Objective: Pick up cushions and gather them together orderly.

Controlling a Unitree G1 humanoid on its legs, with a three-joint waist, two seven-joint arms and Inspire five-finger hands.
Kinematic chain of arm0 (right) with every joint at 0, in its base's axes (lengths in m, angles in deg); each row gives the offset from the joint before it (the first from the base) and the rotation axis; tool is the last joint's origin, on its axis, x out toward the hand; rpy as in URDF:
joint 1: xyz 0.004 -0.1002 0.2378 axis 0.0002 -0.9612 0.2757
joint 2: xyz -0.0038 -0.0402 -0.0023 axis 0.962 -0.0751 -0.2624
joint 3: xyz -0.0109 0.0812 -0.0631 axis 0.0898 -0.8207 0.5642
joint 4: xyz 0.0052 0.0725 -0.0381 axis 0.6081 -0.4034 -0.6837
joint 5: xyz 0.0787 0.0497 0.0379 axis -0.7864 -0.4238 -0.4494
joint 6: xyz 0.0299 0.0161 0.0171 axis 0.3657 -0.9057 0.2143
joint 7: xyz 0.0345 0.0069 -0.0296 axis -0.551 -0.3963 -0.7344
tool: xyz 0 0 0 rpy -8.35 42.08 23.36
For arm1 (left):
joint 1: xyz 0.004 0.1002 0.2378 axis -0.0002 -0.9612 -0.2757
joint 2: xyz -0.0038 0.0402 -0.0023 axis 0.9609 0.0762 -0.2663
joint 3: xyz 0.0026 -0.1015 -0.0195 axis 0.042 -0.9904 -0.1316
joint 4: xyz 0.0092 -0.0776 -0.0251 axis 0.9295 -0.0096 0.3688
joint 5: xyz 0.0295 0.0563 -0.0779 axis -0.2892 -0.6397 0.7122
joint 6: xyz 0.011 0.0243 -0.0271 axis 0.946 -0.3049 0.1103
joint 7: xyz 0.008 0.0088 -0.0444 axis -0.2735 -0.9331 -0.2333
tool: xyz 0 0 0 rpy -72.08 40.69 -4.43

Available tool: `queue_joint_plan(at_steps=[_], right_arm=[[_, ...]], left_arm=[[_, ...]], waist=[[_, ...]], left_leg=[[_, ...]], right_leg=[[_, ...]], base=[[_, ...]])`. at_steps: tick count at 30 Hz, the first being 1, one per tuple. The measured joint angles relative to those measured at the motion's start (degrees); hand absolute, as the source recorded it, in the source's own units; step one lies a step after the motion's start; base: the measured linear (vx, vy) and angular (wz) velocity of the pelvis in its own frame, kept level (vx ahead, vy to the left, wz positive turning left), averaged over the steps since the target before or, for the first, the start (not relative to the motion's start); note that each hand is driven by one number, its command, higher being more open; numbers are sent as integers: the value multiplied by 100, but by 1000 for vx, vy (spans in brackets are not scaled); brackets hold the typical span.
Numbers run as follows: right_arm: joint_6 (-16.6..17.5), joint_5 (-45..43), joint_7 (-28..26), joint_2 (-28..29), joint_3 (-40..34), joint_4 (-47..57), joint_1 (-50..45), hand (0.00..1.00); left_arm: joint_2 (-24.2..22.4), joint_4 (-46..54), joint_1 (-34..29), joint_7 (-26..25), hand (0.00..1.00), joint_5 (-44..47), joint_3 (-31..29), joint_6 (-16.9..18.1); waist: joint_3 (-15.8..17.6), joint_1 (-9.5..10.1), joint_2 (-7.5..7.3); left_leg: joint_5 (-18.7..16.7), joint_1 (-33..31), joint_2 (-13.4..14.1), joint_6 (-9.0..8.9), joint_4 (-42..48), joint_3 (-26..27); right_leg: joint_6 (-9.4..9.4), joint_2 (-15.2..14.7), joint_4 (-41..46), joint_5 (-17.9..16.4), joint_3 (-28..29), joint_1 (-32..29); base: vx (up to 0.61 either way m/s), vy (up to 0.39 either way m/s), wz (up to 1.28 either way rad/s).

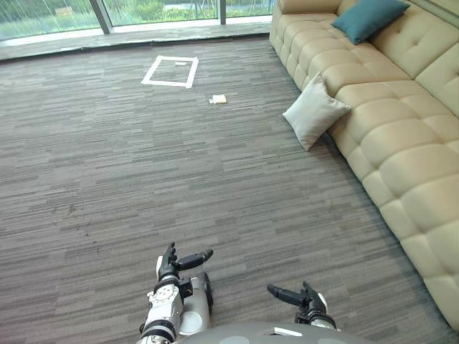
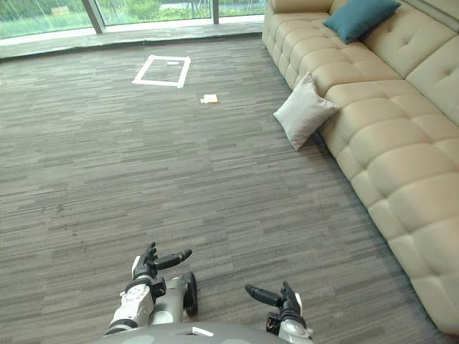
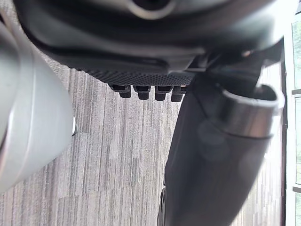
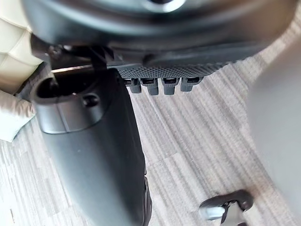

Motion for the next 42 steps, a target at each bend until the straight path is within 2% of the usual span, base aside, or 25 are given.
queue_joint_plan(at_steps=[1, 3, 4, 6, 7, 8, 10, 11, 13, 16, 17, 19, 21, 22, 24, 27, 28, 30, 31, 33, 34, 35, 36, 39, 42], right_arm=[[44, -12, -4, -104, -4, 91, -31, 100], [95, -10, 28, -148, -22, 201, -35, 100], [154, -10, 30, -143, -141, 330, -28, 100], [176, -15, 32, -98, -243, 374, -10, 100], [200, -15, 34, -116, -253, 373, 47, 100], [197, -18, 30, -125, -286, 366, 79, 100], [178, -55, 20, -124, -453, 332, 118, 100], [160, -31, 21, -186, -471, 343, 181, 100], [181, -14, 21, -187, -528, 357, 223, 100], [97, -5, -14, -164, -447, 371, 225, 100], [88, 0, -34, -194, -430, 376, 234, 100], [34, -11, -6, -245, -428, 328, 261, 100], [30, -18, 29, -232, -230, 223, 220, 100], [15, -23, 26, -230, -110, 136, 208, 100], [-10, -27, 34, -251, 16, 111, 197, 100], [-18, -26, 74, -234, 17, 87, 195, 100], [-18, -26, 123, -215, 9, 70, 134, 100], [-29, -25, 144, -199, 7, 50, 57, 100], [-61, -25, 159, -77, 8, 11, -18, 100], [-61, -32, 157, 83, 4, -8, -100, 100], [-70, -27, 150, 148, 3, -7, -120, 100], [-80, -7, 138, 187, 15, -18, -85, 100], [-99, 16, 35, 150, 21, 6, -32, 100], [16, 59, 10, -23, 1, 138, 55, 100], [71, 115, 22, -121, -8, 225, 118, 100]], left_arm=[[-29, -29, -73, -49, 100, 12, 64, -30], [-45, -36, -137, -63, 100, 66, 130, -29], [-30, -105, -141, -61, 100, 69, 257, -26], [-30, -183, -132, -37, 100, 68, 294, -34], [-30, -293, -110, -16, 100, 61, 348, -39], [-42, -341, -107, -4, 100, 50, 440, -39], [-153, -426, -106, 51, 100, 40, 445, -38], [-231, -474, -53, 95, 100, 2, 457, -25], [-310, -455, -52, 165, 100, -72, 492, 6], [-354, -447, -63, 196, 100, -118, 466, 2], [-319, -380, -66, 213, 100, -177, 446, -6], [-327, -186, -107, 201, 100, -185, 226, -4], [-284, 66, -137, 166, 100, -165, 128, 10], [-228, 226, -173, 166, 100, -148, 128, 35], [-195, 378, -194, 161, 100, -135, 123, 103], [-216, 506, -210, 156, 100, -30, -11, 151], [-183, 480, -197, 120, 100, 2, -28, 148], [-95, 434, -238, 92, 100, 5, -21, 145], [81, 371, -332, 93, 100, -7, -16, 128], [305, 198, -311, 92, 100, -18, -16, 90], [368, 138, -272, 87, 100, -18, -14, 78], [406, 32, -235, 69, 100, -17, -16, 50], [392, -50, -228, 59, 100, -16, -15, 2], [283, -145, -281, 11, 100, -15, 59, -48], [237, -172, -330, 17, 100, -15, 314, -37]], waist=[[69, -41, 194], [76, -65, 299], [91, -99, 321], [106, -154, 306], [131, -247, 286], [138, -306, 269], [146, -375, 336], [219, -328, 483], [262, -358, 502], [224, -432, 637], [253, -422, 728], [318, -417, 848], [406, -280, 692], [399, -219, 599], [386, -159, 573], [396, -40, 566], [394, 5, 546], [362, 32, 527], [127, 14, 361], [-80, 7, 1], [-127, 8, -127], [-117, 8, -186], [-58, -14, -98], [31, -10, 173], [16, -70, 310]], left_leg=[[-111, 747, -35, 20, -478, 2], [-166, 1242, -34, 24, -893, -9], [-281, 1661, -31, -17, -1193, -62], [-402, 1890, -30, -28, -1298, -140], [-523, 2196, -27, -91, -1476, -250], [-662, 2458, -27, -170, -1591, -358], [-851, 2870, 39, -261, -1709, -642], [-737, 2968, 153, -299, -1695, -759], [-406, 3099, 163, -423, -1618, -865], [34, 2519, 491, -1100, 211, -1298], [443, 1919, 634, -1751, 1532, -1500], [427, 1044, 886, -1666, 3478, -1462], [165, 356, 991, -1316, 4091, -1051], [-14, -30, 1018, -1007, 3832, -823], [-175, -623, 1007, -714, 2742, -665], [-73, -965, 905, -746, 544, -808], [109, -962, 825, -733, -311, -984], [451, -965, 782, -566, -383, -1020], [840, -1060, 635, -492, -23, -1004], [699, -1018, 411, -452, 296, -782], [517, -924, 292, -384, 355, -654], [370, -652, 187, -226, 303, -470], [242, -279, 152, -179, 121, -387], [-54, 824, 184, -143, -478, -137], [-127, 1767, 272, -187, -1177, 86]], right_leg=[[-159, 85, 648, -246, -283, -626], [-262, 196, 661, -434, -642, -1163], [-352, 366, 297, -616, -1038, -1821], [-416, 488, -271, -663, -1255, -2169], [-453, 651, -1422, -615, -1475, -2366], [-441, 771, -2443, -438, -1513, -2444], [-770, 899, -3062, 664, -1454, -2380], [-1064, 919, -2706, 325, -1585, -2321], [-1234, 742, -2107, -260, -1662, -2317], [-1188, 868, -2138, -939, -1849, -1729], [-1176, 1026, -2384, -1002, -1878, -1427], [-1201, 1383, -2943, -1012, -1833, -742], [-1319, 1513, -3432, -1080, -1625, 19], [-1300, 1522, -3709, -1069, -1472, 356], [-1241, 1534, -4143, -1051, -1150, 789], [-1034, 1514, -4484, -1108, -655, 1216], [-853, 1464, -4596, -1312, -405, 1483], [-725, 1390, -4577, -1623, -89, 1752], [-635, 1213, -4470, -1726, 216, 1784], [-569, 818, -3731, -1690, 421, 1462], [-371, 663, -3153, -1541, 458, 1224], [-222, 545, -2088, -1020, 485, 812], [-70, 459, -1076, -424, 461, 345], [-314, 220, 247, -589, -267, -551], [-579, 219, -326, -934, -1412, -1429]], base=[[668, 286, -10], [489, 145, -7], [421, 65, 8], [525, -4, 27], [545, -59, 51], [750, -172, 71], [712, -210, 73], [742, -245, 69], [699, -253, 49], [638, -270, 31], [515, -173, -3], [477, -103, -32], [435, -22, -63], [422, -8, -67], [437, 34, -78], [568, 166, -101], [700, 301, -106], [797, 370, -99], [723, 330, -86], [624, 264, -67], [659, 285, -32], [614, 293, -33], [483, 238, -34], [518, 232, -61], [451, 49, -31]])
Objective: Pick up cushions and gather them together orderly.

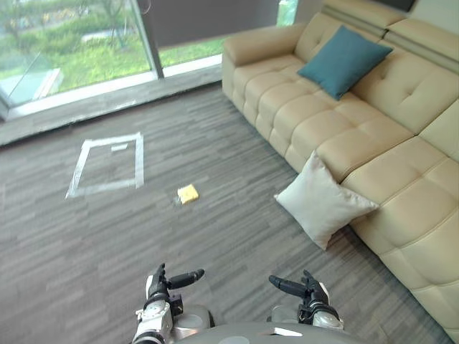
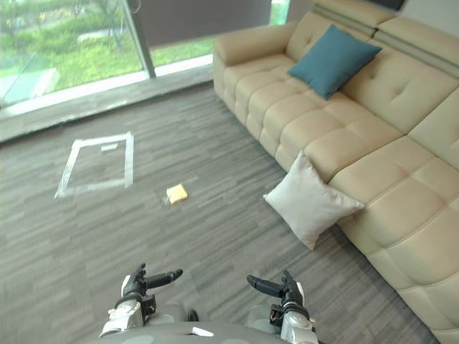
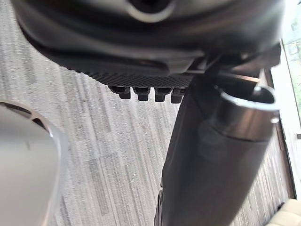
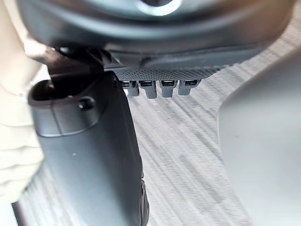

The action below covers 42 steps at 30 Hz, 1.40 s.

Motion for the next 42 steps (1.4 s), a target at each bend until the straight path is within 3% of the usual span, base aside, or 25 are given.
queue_joint_plan(at_steps=[2, 3, 4, 5, 6, 8, 10, 11, 12, 13, 15, 17, 18, 21, 24, 25, 26, 29, 31, 33, 34, 35, 37, 41, 42], right_arm=[[-1, 0, 1, -24, -3, -24, 46, 100], [-7, 1, 2, -35, -8, -55, 50, 100], [-10, 1, 4, -23, -7, -78, 46, 100], [-34, 94, -31, -173, -56, -211, 172, 100], [-14, 100, -6, -227, -190, -207, 183, 100], [-23, 103, 5, -188, -454, -218, 232, 100], [-41, 102, 28, -135, -511, -222, 195, 100], [-44, 106, 35, -114, -427, -202, 142, 100], [-45, 112, 35, -126, -411, -201, 130, 100], [-48, 109, 36, -150, -361, -202, 123, 100], [-49, 101, 50, -142, -313, -210, 134, 100], [-62, 83, 92, -115, -322, -222, 79, 100], [-76, 80, 98, -111, -328, -221, 50, 100], [-108, 40, 165, -109, -309, -278, 10, 100], [-108, 15, 212, -161, -163, -333, 10, 100], [-108, -17, 211, -189, -114, -344, -3, 100], [-109, -16, 208, -188, -68, -425, -9, 100], [-121, -15, 199, -32, 22, -436, -66, 100], [-136, -12, 177, 25, 33, -437, -63, 100], [-135, -4, 167, -12, 30, -422, 22, 100], [-134, -4, 160, -27, 31, -416, 50, 100], [-114, -4, 128, -42, 38, -360, 83, 100], [-43, -4, 114, -25, 50, -308, 123, 100], [-20, -2, 118, 18, 4, -339, 226, 100], [-32, -1, 112, -20, 3, -393, 284, 100]], left_arm=[[13, -95, -20, 32, 100, -3, 123, 7], [10, -102, -36, 76, 100, -6, 139, 12], [26, -101, -37, 86, 100, -6, 135, 13], [-71, -246, 36, 80, 100, -14, 118, 6], [-170, -285, 6, 88, 100, -41, 113, 4], [-219, -304, 25, 147, 100, -83, 114, -7], [-228, -280, 41, 187, 100, -163, 105, 0], [-241, -208, 47, 190, 100, -184, 56, 3], [-261, -164, 32, 189, 100, -198, 32, 7], [-293, -13, -15, 190, 100, -209, -134, 26], [-330, 93, -44, 182, 100, -208, -160, 23], [-334, 210, -35, 183, 100, -203, -170, 22], [-338, 234, -31, 180, 100, -203, -169, 24], [-363, 328, -14, 172, 100, -185, -188, 71], [-368, 320, 10, 149, 100, -147, -192, 76], [-376, 306, 4, 134, 100, -147, -191, 89], [-326, 179, 12, 136, 100, -148, -238, 110], [-188, 98, 7, 101, 100, -146, -350, 110], [-126, 7, 41, 70, 100, -146, -349, 104], [-123, -76, 37, 52, 100, -144, -345, 66], [-123, -87, 31, 51, 100, -143, -342, 52], [-132, -142, 20, 49, 100, -139, -324, 46], [-136, -225, 63, 37, 100, -127, -264, 46], [-112, -300, 178, 44, 100, -31, -112, 43], [-93, -387, 187, 54, 100, -32, -59, 35]], waist=[[-3, -100, 15], [-7, -125, 5], [-7, -113, -41], [41, -99, 180], [19, -132, 343], [37, -244, 404], [37, -270, 407], [51, -263, 387], [55, -253, 383], [38, -234, 442], [40, -216, 438], [45, -163, 393], [50, -147, 384], [56, -35, 337], [50, 29, 330], [25, 45, 351], [-88, 65, 378], [-297, 56, 30], [-352, 66, -67], [-271, 112, 35], [-268, 113, 28], [-216, 113, 132], [-201, 84, 168], [-159, 72, 145], [-132, 37, 184]], left_leg=[[4, 353, 54, -46, -320, 195], [-9, 591, 21, -238, -582, 346], [-36, 690, -47, -308, -666, 375], [-81, 895, 60, -399, -725, 453], [-45, 874, 137, -438, -608, 494], [39, 884, 193, -525, -300, 500], [79, 697, 416, -597, 603, 384], [184, 255, 712, -869, 1876, 122], [191, 53, 809, -999, 2382, 12], [61, -429, 1012, -1075, 3510, -109], [-84, -842, 1100, -966, 3978, -107], [-319, -1339, 960, -575, 3341, -140], [-357, -1443, 869, -527, 3053, -239], [-337, -1847, 288, -546, 1435, -1405], [-170, -1997, 116, -582, 1060, -1815], [-48, -1990, 122, -554, 964, -1824], [454, -1950, 162, -424, 995, -1726], [214, -1869, 81, -262, 999, -1173], [126, -1657, 77, -122, 904, -738], [72, -1097, 132, -31, 606, -247], [62, -973, 138, -16, 545, -185], [56, -686, 193, -8, 382, -33], [45, -386, 300, -22, 59, 33], [3, -205, 435, -246, -197, 93], [-39, -108, 512, -470, -201, 62]], right_leg=[[-33, -1, -1110, 19, -718, -216], [-137, 14, -2190, 489, -1293, -222], [-270, 9, -2583, 837, -1431, -229], [-809, 231, -2556, 879, -1457, -210], [-822, 345, -2572, 675, -1405, -210], [-818, 370, -2406, 382, -1323, -154], [-791, 484, -2529, 245, -1308, 149], [-776, 635, -2774, 221, -1292, 475], [-769, 716, -2874, 217, -1265, 584], [-766, 932, -3108, 214, -1151, 858], [-740, 1088, -3283, 186, -957, 1091], [-684, 1213, -3484, 163, -564, 1362], [-666, 1218, -3530, 156, -475, 1424], [-498, 1229, -3608, 58, 224, 1559], [-302, 1248, -3584, -69, 750, 1622], [-228, 1282, -3581, -122, 895, 1638], [-87, 1341, -3519, -280, 1368, 1634], [42, 1104, -3592, -325, 1842, 1566], [370, 935, -3447, -208, 1820, 1450], [569, 762, -2578, -101, 1440, 1114], [560, 688, -2393, -126, 1273, 1062], [464, 481, -1967, -183, 751, 900], [327, 297, -1819, -263, 9, 680], [358, 383, -2740, -165, -254, 306], [33, 543, -2945, 285, -279, 409]], base=[[479, -56, -9], [367, -51, -14], [487, -83, -57], [478, -119, -76], [566, -146, -76], [424, -161, -29], [368, -195, -10], [233, -162, -9], [259, -159, -36], [232, -97, -62], [205, -41, -72], [197, 27, -88], [225, 79, -101], [258, 130, -100], [293, 202, -95], [438, 360, -141], [449, 370, -117], [371, 285, -101], [266, 235, -105], [200, 206, -116], [123, 139, -106], [149, 112, -80], [164, 2, -66], [177, -199, -28], [203, -262, -15]])
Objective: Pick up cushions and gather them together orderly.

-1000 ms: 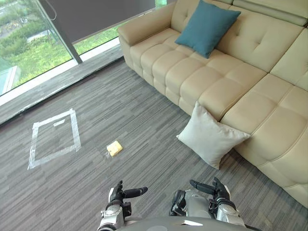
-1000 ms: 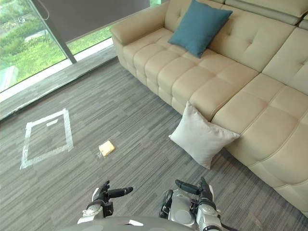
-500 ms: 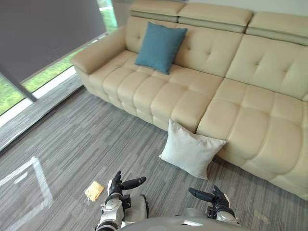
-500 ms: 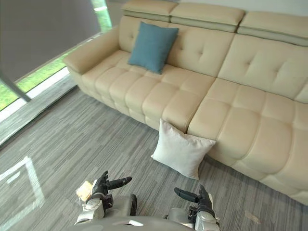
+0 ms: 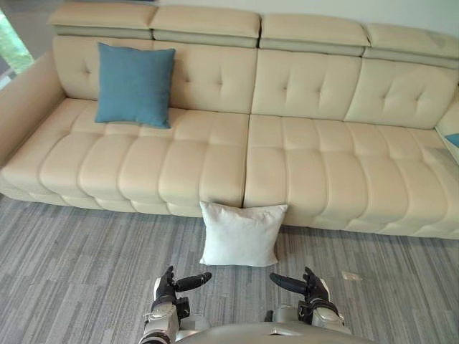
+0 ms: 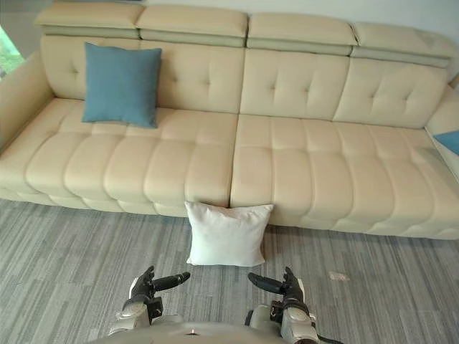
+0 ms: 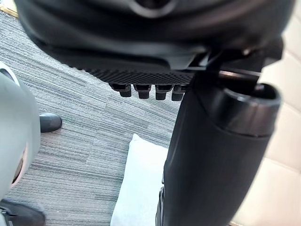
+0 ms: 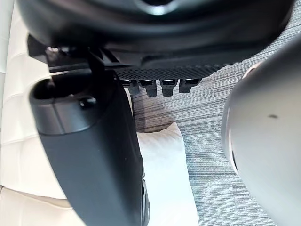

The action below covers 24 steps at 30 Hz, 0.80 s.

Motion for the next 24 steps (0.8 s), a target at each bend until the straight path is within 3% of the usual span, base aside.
queue_joint_plan(at_steps=[4, 6, 8, 9, 11, 12, 15, 16, 17, 18, 20, 24], right_arm=[[1, 1, 23, -175, -261, -132, -25, 100], [-23, -21, 22, -194, -356, -153, -139, 100], [-21, -6, 37, -134, -389, -157, -155, 100], [-21, -6, 39, -81, -361, -125, -166, 100], [-24, -5, 49, -87, -329, -132, -144, 100], [-25, -9, 56, -94, -330, -138, -153, 100], [-24, -10, 88, -105, -330, -125, -150, 100], [-26, -11, 93, -111, -331, -101, -150, 100], [-24, -22, 98, -116, -339, -76, -180, 100], [-41, -16, 123, -97, -325, -73, -188, 100], [-47, -10, 127, -81, -222, -57, -210, 100], [-45, -11, 127, -99, -197, -31, -245, 100]], left_arm=[[-198, -26, 79, 31, 100, -15, 6, -13], [-299, 12, 86, 66, 100, -19, 3, 1], [-369, 171, 106, 139, 100, -47, 6, 40], [-400, 328, 147, 144, 100, -136, 5, 35], [-430, 396, 205, 142, 100, -153, 7, 32], [-445, 422, 200, 142, 100, -163, 10, 30], [-457, 458, 195, 136, 100, -165, 60, 33], [-458, 433, 185, 135, 100, -170, 95, 31], [-469, 419, 185, 139, 100, -172, 149, 19], [-449, 399, 181, 136, 100, -177, 180, 20], [-427, 401, 192, 128, 100, -179, 180, 16], [-377, 357, 119, 119, 100, -199, 182, 22]], waist=[[65, -25, 219], [102, -50, 172], [175, -68, 63], [221, -71, 13], [274, -17, 73], [291, 2, 72], [280, 22, 92], [256, 19, 138], [227, 21, 179], [198, 19, 72], [192, 22, 7], [159, 18, 74]], left_leg=[[401, 199, 133, 3, -305, -209], [534, 222, 198, -51, -208, -333], [569, -164, 321, -137, 692, -436], [565, -840, 528, -240, 1965, -605], [357, -1371, 721, -394, 3066, -775], [159, -1509, 685, -356, 3229, -751], [31, -1630, 507, -199, 2635, -739], [327, -1631, 411, 25, 1995, -781], [388, -1578, 365, 7, 1729, -785], [378, -1412, 227, -15, 1366, -868], [383, -1356, 131, -23, 1036, -902], [397, -972, 0, -34, 741, -757]], right_leg=[[-298, 194, 37, -136, -125, 194], [-351, 216, -62, -170, -290, 426], [-380, 214, -376, -208, -449, 743], [-380, 274, -641, -209, -561, 930], [-435, 356, -681, -226, -596, 1095], [-439, 360, -698, -231, -568, 1210], [-386, 338, -677, -244, -410, 1230], [-309, 347, -598, -281, -359, 1197], [-247, 356, -533, -321, -319, 1162], [-196, 309, -485, -336, -261, 1068], [-143, 229, -484, -305, -260, 974], [-107, 161, -453, -310, 1, 1089]], base=[[158, -270, 1], [138, -261, 44], [97, -212, 58], [37, -166, 48], [34, -69, 10], [40, 51, -16], [44, 108, -28], [57, 128, -21], [102, 172, -9], [83, 129, 2], [54, 97, 7], [-4, 56, -12]])
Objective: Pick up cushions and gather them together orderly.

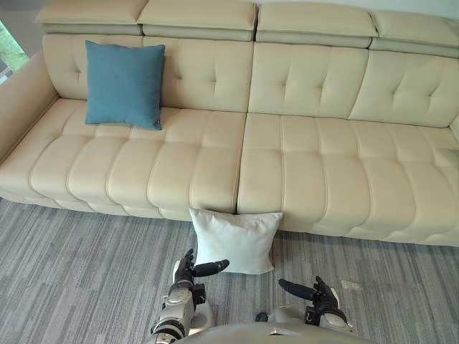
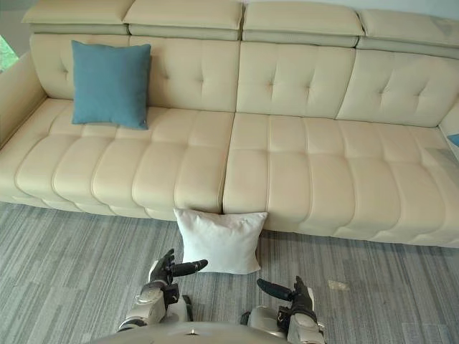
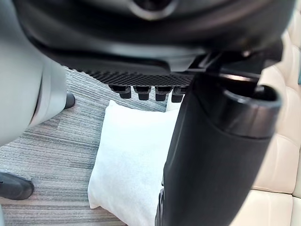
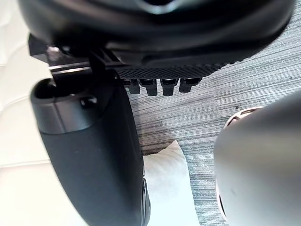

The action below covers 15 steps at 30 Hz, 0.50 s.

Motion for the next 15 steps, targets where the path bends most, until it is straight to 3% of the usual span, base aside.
queue_joint_plan(at_steps=[5, 7, 11, 15], right_arm=[[1, -6, 40, -56, 135, 20, 25, 100], [2, -16, 151, -147, 254, 42, 177, 100], [17, -232, 451, -243, 372, 372, 814, 100], [71, -473, 672, -514, 440, 686, 1715, 100]], left_arm=[[43, 5, -34, -5, 100, -27, 42, 5], [78, 55, 31, -39, 100, -13, 58, 8], [216, 363, 432, -347, 100, 447, 234, 19], [717, 503, 1058, -652, 100, 924, 218, 20]], waist=[[-16, -4, 27], [129, -6, 18], [742, 2, 8], [1266, 6, -134]], left_leg=[[131, 19, -10, -20, -183, 137], [141, -243, 1, -19, -39, 180], [4, -1355, 157, 23, 863, 103], [-84, -2720, 277, 67, 1657, -47]], right_leg=[[24, -5, 169, -18, 172, -230], [-2, -11, 504, -87, 266, -600], [-69, -27, 1311, -148, 386, -1716], [-73, -19, 1993, -209, 443, -3016]], base=[[-65, -30, -21], [-145, -80, -16], [-233, -68, -9], [-263, -33, 0]])
